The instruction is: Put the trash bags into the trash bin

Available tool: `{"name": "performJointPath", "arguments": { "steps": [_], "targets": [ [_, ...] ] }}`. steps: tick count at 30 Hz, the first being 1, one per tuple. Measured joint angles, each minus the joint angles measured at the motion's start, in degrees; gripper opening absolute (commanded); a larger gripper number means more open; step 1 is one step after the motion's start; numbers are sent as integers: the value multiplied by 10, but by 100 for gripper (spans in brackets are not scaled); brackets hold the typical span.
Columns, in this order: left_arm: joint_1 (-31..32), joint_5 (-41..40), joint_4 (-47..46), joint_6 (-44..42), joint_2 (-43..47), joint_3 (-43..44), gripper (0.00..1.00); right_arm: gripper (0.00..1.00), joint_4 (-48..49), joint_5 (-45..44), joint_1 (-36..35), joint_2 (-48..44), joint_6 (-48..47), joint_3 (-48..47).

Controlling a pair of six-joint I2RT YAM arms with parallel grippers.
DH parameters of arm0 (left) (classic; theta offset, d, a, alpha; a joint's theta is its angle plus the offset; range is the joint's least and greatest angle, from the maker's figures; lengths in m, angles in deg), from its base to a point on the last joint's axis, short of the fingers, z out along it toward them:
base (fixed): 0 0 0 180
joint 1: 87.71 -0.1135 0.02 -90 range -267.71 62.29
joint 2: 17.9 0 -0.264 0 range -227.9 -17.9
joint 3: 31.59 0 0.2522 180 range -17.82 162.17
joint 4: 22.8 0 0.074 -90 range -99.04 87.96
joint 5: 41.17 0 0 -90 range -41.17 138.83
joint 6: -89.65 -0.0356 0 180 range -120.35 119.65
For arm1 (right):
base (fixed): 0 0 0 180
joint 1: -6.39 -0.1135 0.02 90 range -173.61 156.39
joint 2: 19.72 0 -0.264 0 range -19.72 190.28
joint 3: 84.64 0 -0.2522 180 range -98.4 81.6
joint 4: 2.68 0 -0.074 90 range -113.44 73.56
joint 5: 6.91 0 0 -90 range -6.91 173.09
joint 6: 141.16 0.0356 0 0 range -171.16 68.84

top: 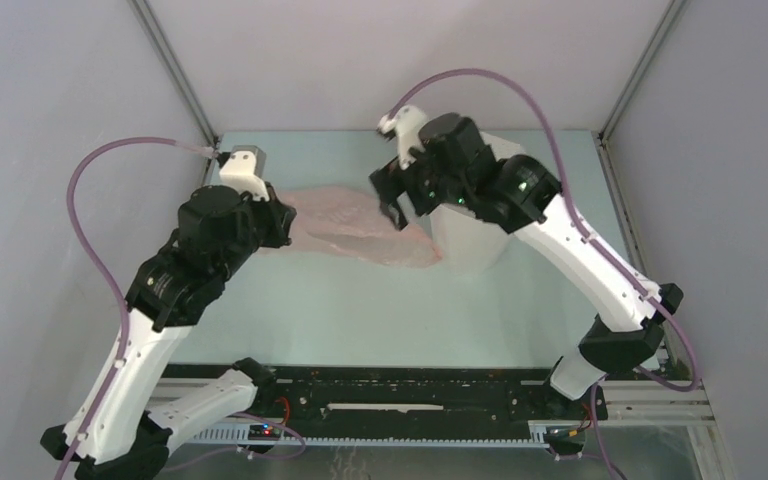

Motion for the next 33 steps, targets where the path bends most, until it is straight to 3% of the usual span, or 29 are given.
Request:
{"name": "performJointPath", "arguments": {
  "steps": [7, 16, 21, 27, 33],
  "targets": [
    [0, -2, 6, 14, 41, 0, 0, 96, 139, 128, -97, -3, -68, 126],
    [0, -11, 13, 21, 61, 0, 0, 96, 262, 315, -23, 129, -30, 120],
    [0, -14, 13, 21, 61, 0, 0, 95, 282, 370, 12, 172, -6, 111],
    [0, -14, 12, 21, 52, 20, 0, 95, 302, 435, 5, 182, 24, 118],
    [0, -12, 4, 21, 38, 45, 0, 94, 354, 415, -28, 168, 40, 186]
  ]
}}
